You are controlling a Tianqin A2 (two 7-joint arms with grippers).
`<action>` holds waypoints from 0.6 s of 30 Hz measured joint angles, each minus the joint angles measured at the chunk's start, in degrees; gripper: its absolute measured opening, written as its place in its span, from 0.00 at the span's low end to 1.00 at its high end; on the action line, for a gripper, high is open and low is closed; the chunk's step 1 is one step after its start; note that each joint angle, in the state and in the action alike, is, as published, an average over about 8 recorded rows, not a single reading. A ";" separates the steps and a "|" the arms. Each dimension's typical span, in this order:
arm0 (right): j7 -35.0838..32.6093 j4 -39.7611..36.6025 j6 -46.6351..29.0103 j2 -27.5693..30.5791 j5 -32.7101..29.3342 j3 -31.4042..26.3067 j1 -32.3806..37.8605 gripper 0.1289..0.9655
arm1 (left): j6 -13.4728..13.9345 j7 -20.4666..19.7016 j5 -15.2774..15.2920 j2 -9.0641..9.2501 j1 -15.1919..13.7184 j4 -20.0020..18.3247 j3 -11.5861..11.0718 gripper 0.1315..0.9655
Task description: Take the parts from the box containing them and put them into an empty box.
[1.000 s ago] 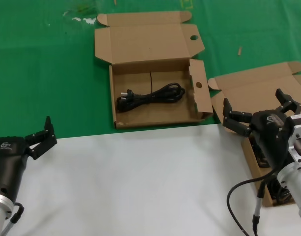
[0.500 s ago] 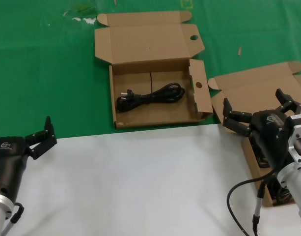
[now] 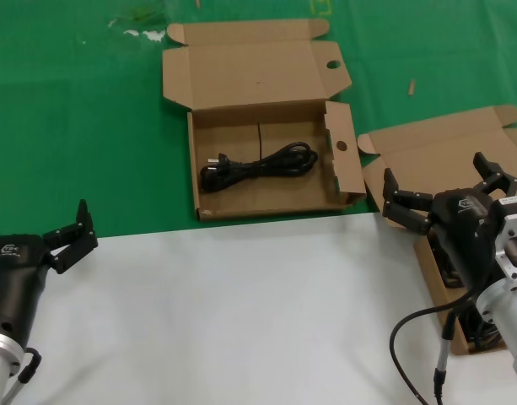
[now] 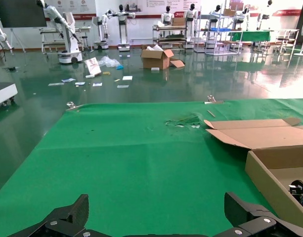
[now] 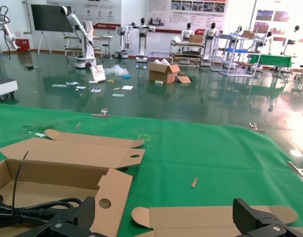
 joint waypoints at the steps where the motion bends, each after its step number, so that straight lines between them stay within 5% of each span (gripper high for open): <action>1: 0.00 0.00 0.00 0.00 0.00 0.00 0.00 1.00 | 0.00 0.00 0.00 0.00 0.00 0.00 0.00 1.00; 18: 0.00 0.00 0.00 0.00 0.00 0.00 0.00 1.00 | 0.00 0.00 0.00 0.00 0.00 0.00 0.00 1.00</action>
